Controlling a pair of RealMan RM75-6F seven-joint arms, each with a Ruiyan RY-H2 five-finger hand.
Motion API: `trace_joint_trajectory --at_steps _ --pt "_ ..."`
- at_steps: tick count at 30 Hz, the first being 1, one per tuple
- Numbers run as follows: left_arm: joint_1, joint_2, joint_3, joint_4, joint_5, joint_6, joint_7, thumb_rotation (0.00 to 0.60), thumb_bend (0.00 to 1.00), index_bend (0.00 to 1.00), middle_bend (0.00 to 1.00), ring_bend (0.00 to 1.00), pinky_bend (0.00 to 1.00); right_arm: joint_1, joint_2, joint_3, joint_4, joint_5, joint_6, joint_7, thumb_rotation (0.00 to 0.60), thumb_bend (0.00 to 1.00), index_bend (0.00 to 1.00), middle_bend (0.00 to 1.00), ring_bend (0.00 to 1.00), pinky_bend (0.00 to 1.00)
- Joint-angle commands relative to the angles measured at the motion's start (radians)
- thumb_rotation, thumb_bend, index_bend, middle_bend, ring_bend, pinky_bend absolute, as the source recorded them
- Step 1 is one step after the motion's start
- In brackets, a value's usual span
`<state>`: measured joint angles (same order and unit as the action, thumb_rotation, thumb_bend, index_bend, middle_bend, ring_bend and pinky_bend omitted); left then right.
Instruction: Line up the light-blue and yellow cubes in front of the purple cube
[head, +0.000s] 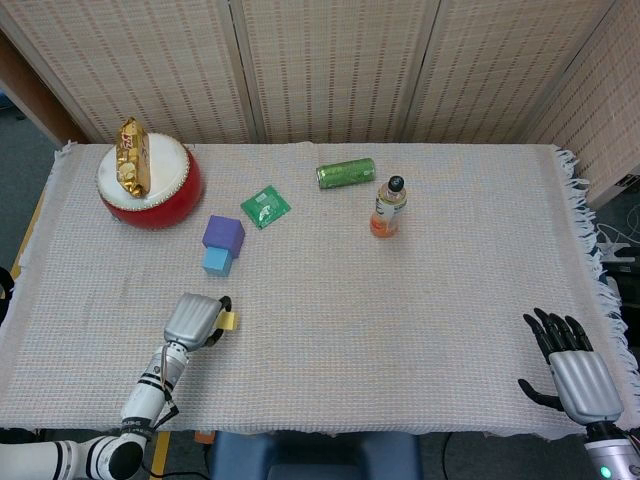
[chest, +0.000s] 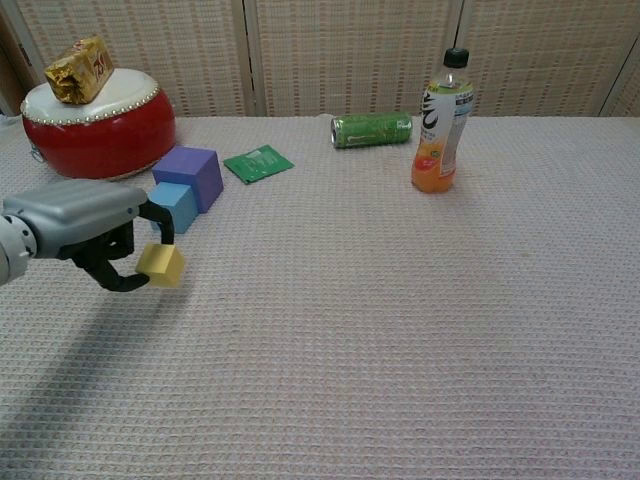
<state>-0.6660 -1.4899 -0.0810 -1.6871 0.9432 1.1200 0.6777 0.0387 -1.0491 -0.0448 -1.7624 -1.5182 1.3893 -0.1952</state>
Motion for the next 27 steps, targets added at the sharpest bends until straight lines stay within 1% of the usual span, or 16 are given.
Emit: trace_joint_trajectory --at_steps 1,3,5,11,15,20,24,27 --pt "-0.010 0.037 -0.046 0.001 -0.067 -0.021 -0.018 0.600 0.39 0.48 1.00 1.00 1.00 0.002 -0.004 0.001 0.001 0.006 -0.006 -0.005 0.500 0.00 0.00 0.00 0.00 0.00" --pt "-0.021 0.054 -0.072 0.007 -0.108 -0.060 -0.052 0.600 0.42 0.48 1.00 1.00 1.00 0.005 -0.008 0.003 0.002 0.012 -0.014 -0.012 0.500 0.00 0.00 0.00 0.00 0.00" --pt "-0.035 0.065 -0.078 0.024 -0.122 -0.089 -0.060 0.600 0.42 0.48 1.00 1.00 1.00 0.007 -0.012 0.005 0.003 0.018 -0.018 -0.020 0.499 0.00 0.00 0.00 0.00 0.00" --pt "-0.075 0.046 -0.077 0.105 -0.133 -0.148 -0.068 0.600 0.42 0.46 1.00 1.00 1.00 0.011 -0.019 0.013 0.008 0.041 -0.027 -0.030 0.500 0.00 0.00 0.00 0.00 0.00" --pt "-0.093 0.023 -0.069 0.169 -0.115 -0.164 -0.072 0.600 0.44 0.46 1.00 1.00 1.00 0.013 -0.025 0.017 0.009 0.052 -0.029 -0.041 0.500 0.00 0.00 0.00 0.00 0.00" --pt "-0.111 0.000 -0.060 0.242 -0.111 -0.188 -0.076 0.600 0.44 0.46 1.00 1.00 1.00 0.015 -0.027 0.021 0.011 0.065 -0.034 -0.047 0.501 0.00 0.00 0.00 0.00 0.00" --pt "-0.114 -0.003 -0.058 0.261 -0.108 -0.204 -0.099 0.600 0.44 0.45 1.00 1.00 1.00 0.014 -0.028 0.023 0.010 0.070 -0.030 -0.050 0.501 0.00 0.00 0.00 0.00 0.00" --pt "-0.117 -0.010 -0.052 0.279 -0.102 -0.207 -0.103 0.600 0.44 0.42 1.00 1.00 1.00 0.015 -0.029 0.024 0.009 0.071 -0.030 -0.052 0.500 0.00 0.00 0.00 0.00 0.00"
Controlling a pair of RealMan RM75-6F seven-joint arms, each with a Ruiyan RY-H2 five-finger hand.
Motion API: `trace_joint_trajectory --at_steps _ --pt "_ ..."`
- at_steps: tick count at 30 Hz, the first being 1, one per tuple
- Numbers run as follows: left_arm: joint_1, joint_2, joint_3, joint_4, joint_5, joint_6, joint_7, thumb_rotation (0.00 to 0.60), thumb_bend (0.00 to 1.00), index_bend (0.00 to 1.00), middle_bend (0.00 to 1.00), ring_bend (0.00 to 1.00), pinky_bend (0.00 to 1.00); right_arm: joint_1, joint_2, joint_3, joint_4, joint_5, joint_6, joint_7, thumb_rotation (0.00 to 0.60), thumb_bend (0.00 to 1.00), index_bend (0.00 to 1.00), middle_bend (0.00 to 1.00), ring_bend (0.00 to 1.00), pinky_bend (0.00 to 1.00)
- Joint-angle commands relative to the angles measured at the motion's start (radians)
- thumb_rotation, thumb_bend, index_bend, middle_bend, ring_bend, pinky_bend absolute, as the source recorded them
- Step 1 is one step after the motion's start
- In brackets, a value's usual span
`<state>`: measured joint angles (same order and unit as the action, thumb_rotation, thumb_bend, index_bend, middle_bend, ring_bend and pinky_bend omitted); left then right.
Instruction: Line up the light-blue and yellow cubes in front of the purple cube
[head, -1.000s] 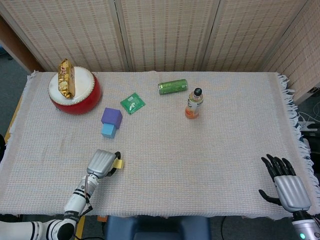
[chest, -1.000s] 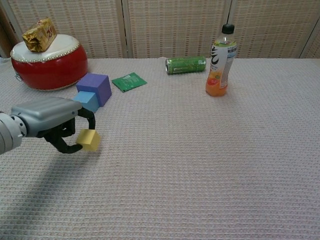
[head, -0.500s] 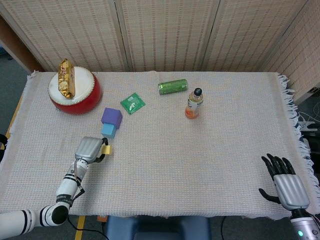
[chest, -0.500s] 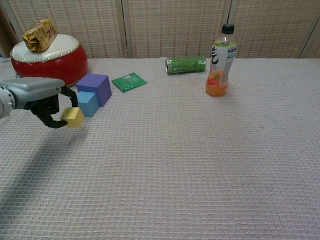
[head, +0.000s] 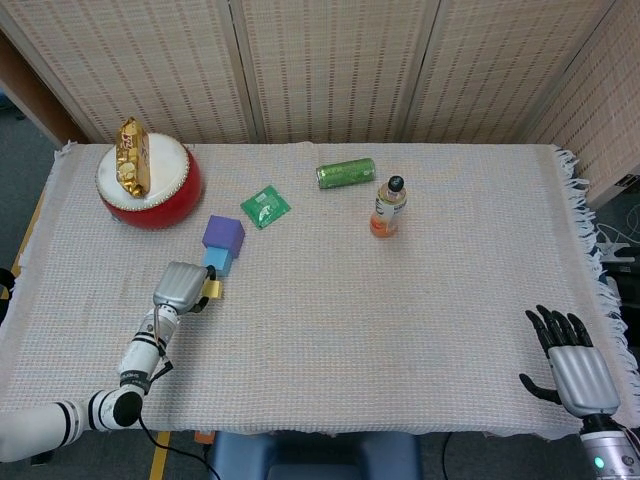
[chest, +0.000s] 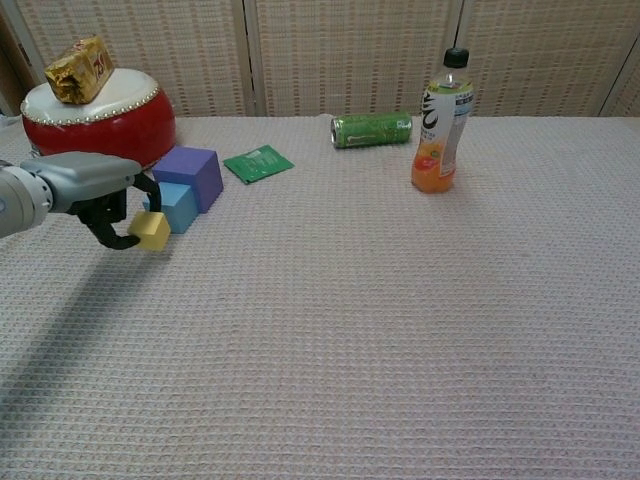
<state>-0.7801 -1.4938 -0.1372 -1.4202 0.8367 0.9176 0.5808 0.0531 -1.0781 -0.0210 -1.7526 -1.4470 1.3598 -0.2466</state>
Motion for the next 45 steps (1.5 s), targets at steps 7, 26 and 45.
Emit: trace_joint_trajectory --at_steps 7,26,45 --pt "-0.004 -0.027 0.017 0.051 0.037 0.002 -0.019 0.600 0.44 0.31 1.00 1.00 1.00 0.000 0.001 0.000 -0.003 0.001 0.002 -0.002 0.500 0.00 0.00 0.00 0.00 0.00" --pt "0.036 0.030 0.073 -0.120 0.147 0.119 0.022 0.600 0.44 0.28 1.00 1.00 1.00 0.004 0.002 -0.008 -0.010 -0.003 -0.008 -0.009 0.500 0.00 0.00 0.00 0.00 0.00" --pt "0.049 -0.018 0.142 -0.115 0.107 0.099 0.146 0.600 0.44 0.21 1.00 1.00 1.00 -0.008 0.019 -0.016 -0.016 -0.032 0.019 0.017 0.500 0.00 0.00 0.00 0.00 0.00"
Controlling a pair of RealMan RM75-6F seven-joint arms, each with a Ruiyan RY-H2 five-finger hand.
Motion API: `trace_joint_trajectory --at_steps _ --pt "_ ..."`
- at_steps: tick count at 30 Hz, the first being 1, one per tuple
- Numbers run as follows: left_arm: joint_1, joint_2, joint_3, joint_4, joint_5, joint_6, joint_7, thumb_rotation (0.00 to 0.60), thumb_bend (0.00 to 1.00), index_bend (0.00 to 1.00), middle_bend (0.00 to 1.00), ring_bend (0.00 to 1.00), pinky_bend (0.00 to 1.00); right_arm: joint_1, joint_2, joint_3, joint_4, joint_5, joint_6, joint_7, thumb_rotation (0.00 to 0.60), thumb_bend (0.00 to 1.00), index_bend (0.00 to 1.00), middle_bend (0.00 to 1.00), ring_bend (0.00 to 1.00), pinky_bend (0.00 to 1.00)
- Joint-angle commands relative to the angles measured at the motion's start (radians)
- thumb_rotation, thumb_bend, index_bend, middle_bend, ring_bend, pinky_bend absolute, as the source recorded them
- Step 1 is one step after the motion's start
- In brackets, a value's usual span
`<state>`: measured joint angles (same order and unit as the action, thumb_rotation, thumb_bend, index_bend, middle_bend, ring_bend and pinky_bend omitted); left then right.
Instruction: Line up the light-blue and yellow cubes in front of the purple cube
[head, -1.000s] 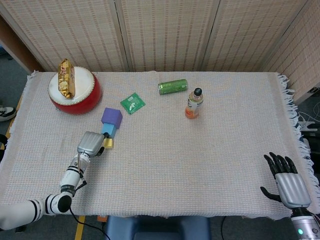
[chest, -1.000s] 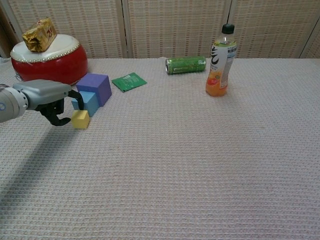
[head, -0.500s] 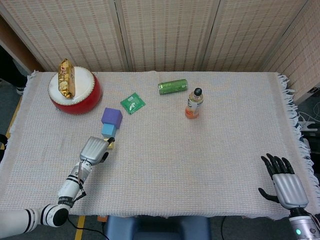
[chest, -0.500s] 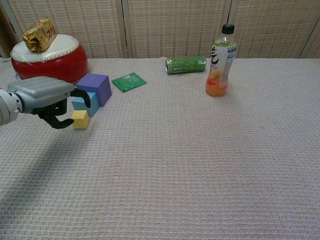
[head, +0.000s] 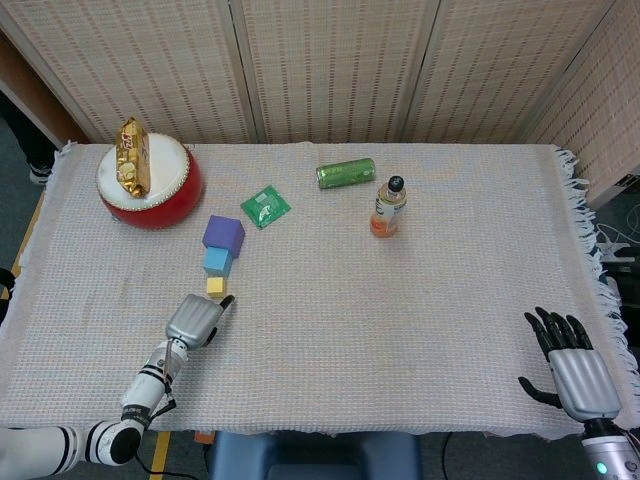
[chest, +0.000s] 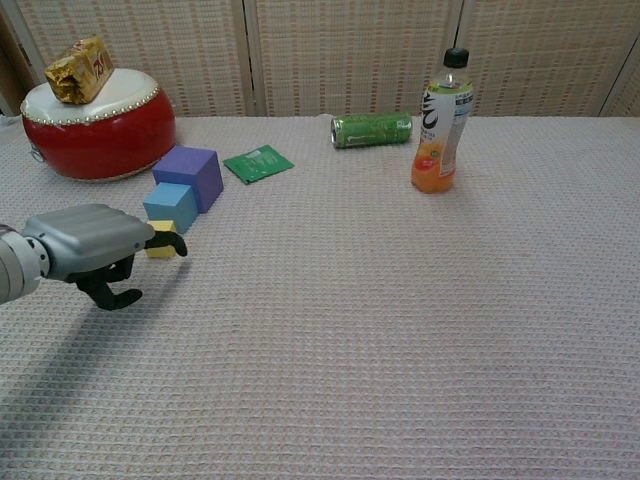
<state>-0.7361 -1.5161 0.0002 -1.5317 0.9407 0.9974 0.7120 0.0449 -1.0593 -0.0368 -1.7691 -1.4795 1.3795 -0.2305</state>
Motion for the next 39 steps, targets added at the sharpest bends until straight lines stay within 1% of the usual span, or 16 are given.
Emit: trace_joint_trajectory --at_steps 1,6,8,12,16,24,39 --pt "0.011 0.008 0.009 -0.009 0.009 0.032 0.021 0.600 0.44 0.21 1.00 1.00 1.00 0.001 0.001 0.000 0.000 0.000 -0.001 0.001 0.501 0.00 0.00 0.00 0.00 0.00" --pt "0.028 0.023 0.020 -0.034 0.021 0.059 0.028 0.600 0.44 0.24 1.00 1.00 1.00 0.002 0.001 0.001 0.001 0.002 -0.004 0.002 0.499 0.00 0.00 0.00 0.00 0.00" --pt "0.039 0.033 0.033 -0.052 0.025 0.074 0.041 0.600 0.44 0.25 1.00 1.00 1.00 0.002 0.000 0.000 0.000 -0.002 -0.005 0.001 0.500 0.00 0.00 0.00 0.00 0.00" --pt "0.052 0.040 0.043 -0.067 0.022 0.092 0.066 0.600 0.44 0.26 1.00 1.00 1.00 0.001 0.000 -0.006 -0.004 -0.013 -0.003 0.000 0.500 0.00 0.00 0.00 0.00 0.00" --pt "0.052 0.038 0.034 -0.059 0.008 0.085 0.071 0.600 0.44 0.23 1.00 1.00 1.00 0.005 0.006 -0.017 -0.008 -0.030 -0.016 0.015 0.500 0.00 0.00 0.00 0.00 0.00" --pt "0.052 0.032 0.030 -0.049 0.025 0.073 0.064 0.600 0.44 0.17 1.00 1.00 1.00 0.003 0.006 -0.014 -0.009 -0.022 -0.014 0.008 0.500 0.00 0.00 0.00 0.00 0.00" --pt "0.055 0.014 0.020 -0.033 -0.012 0.077 0.106 0.600 0.44 0.14 1.00 1.00 1.00 -0.002 0.005 -0.017 -0.006 -0.034 -0.004 0.015 0.501 0.00 0.00 0.00 0.00 0.00"
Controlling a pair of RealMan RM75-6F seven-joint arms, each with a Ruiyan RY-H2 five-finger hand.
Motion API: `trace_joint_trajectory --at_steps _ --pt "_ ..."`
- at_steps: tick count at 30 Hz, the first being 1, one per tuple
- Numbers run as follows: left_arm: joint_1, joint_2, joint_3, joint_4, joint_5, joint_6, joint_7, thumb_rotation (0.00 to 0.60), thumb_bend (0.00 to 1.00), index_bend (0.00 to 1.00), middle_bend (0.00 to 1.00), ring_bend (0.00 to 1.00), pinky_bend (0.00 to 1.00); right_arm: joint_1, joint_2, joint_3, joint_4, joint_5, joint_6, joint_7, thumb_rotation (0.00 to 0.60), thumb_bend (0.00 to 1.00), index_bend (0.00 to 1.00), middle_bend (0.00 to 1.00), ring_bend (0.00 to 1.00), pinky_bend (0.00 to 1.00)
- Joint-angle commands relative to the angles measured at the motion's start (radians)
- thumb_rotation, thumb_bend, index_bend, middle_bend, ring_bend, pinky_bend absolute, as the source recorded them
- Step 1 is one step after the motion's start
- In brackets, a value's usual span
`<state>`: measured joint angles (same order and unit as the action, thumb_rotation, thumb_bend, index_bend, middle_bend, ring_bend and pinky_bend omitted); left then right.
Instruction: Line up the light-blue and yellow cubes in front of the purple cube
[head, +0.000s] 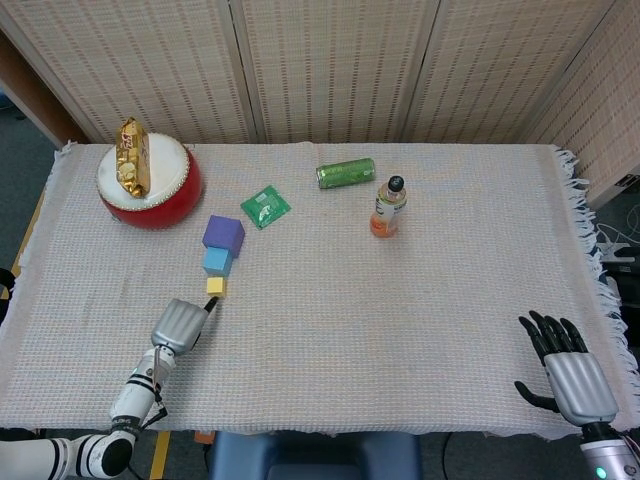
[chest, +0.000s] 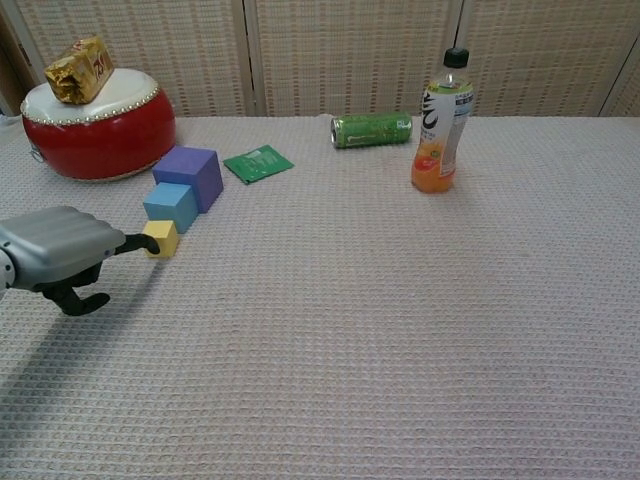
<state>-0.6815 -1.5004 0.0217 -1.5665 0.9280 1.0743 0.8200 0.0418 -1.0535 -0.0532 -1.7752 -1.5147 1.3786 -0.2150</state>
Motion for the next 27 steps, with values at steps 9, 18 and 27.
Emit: trace_joint_trajectory --at_steps 9,18,27 --pt "0.000 -0.011 -0.013 0.018 0.005 -0.005 -0.013 0.600 0.44 0.13 1.00 1.00 1.00 0.000 -0.003 -0.001 0.003 -0.004 -0.001 0.006 0.500 0.00 0.00 0.00 0.00 0.00" --pt "-0.003 -0.009 -0.028 0.040 -0.017 -0.018 -0.021 0.600 0.44 0.13 1.00 1.00 1.00 0.000 -0.003 0.000 0.005 -0.003 -0.001 0.007 0.500 0.00 0.00 0.00 0.00 0.00" --pt "-0.009 -0.009 -0.040 0.052 -0.037 -0.035 -0.031 0.600 0.44 0.13 1.00 1.00 1.00 0.000 -0.002 0.002 0.005 0.001 -0.003 0.007 0.500 0.00 0.00 0.00 0.00 0.00"
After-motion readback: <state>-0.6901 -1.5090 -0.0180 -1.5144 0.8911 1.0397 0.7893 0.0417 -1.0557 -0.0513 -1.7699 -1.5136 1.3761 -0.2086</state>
